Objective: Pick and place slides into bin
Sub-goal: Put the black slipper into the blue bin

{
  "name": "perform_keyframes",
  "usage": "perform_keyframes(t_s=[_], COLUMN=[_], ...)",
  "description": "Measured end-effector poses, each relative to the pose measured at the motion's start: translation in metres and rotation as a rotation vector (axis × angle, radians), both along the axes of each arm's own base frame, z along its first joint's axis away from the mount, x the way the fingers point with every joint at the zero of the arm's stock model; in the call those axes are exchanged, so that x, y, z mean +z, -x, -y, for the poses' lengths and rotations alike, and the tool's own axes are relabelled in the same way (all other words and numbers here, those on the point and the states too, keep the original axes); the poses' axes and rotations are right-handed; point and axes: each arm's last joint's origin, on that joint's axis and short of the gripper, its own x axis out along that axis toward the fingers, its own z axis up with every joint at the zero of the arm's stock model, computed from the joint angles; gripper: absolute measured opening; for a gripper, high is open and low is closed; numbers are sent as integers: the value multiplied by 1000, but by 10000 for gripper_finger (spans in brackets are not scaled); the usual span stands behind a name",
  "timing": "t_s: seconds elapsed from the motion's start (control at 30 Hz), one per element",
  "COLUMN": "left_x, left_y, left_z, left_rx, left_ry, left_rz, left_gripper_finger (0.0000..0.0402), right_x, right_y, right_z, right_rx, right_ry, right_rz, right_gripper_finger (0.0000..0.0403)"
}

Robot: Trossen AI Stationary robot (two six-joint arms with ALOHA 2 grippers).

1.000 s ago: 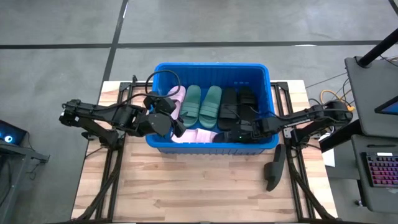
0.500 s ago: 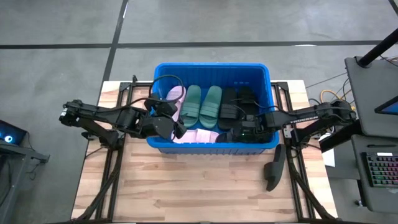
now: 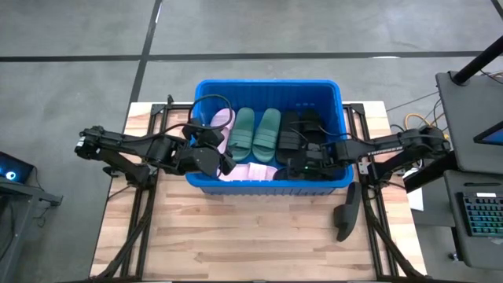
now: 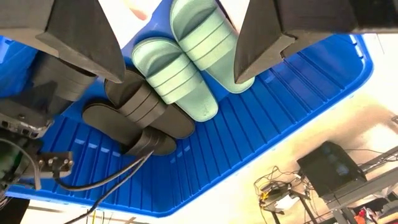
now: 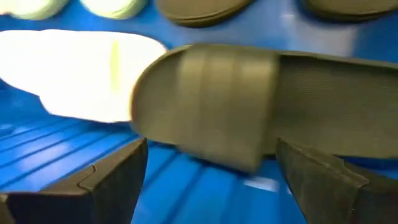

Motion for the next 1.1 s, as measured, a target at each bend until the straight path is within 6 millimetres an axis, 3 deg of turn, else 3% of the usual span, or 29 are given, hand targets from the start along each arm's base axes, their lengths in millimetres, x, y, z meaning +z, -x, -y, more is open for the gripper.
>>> perform_keyframes(t_s=[0.17, 0.47, 0.7, 0.8, 0.87, 1.0, 1.1], left_x=[0, 0, 0, 0, 0, -4, -4], left_y=[0, 0, 0, 0, 0, 0, 0], left_z=[0, 0, 0, 0, 0, 0, 0], left_rx=[-2, -2, -2, -2, -2, -3, -6], left_ry=[0, 1, 0, 0, 0, -2, -5], left_rz=[0, -1, -2, -2, -3, -15, -22], left_gripper_finger=[283, 283, 283, 283, 283, 283, 283], right_x=[19, 73, 134, 159, 165, 163, 149], right_y=[5, 1, 12, 25, 39, 62, 72], right_z=[1, 1, -10, -30, -49, -98, -139], right_rx=[14, 51, 152, 342, 468, 686, 824], right_ry=[31, 84, 154, 167, 148, 136, 166], right_rz=[-82, -6, 63, 81, 32, -19, -41], right_gripper_finger=[342, 334, 327, 325, 325, 324, 324])
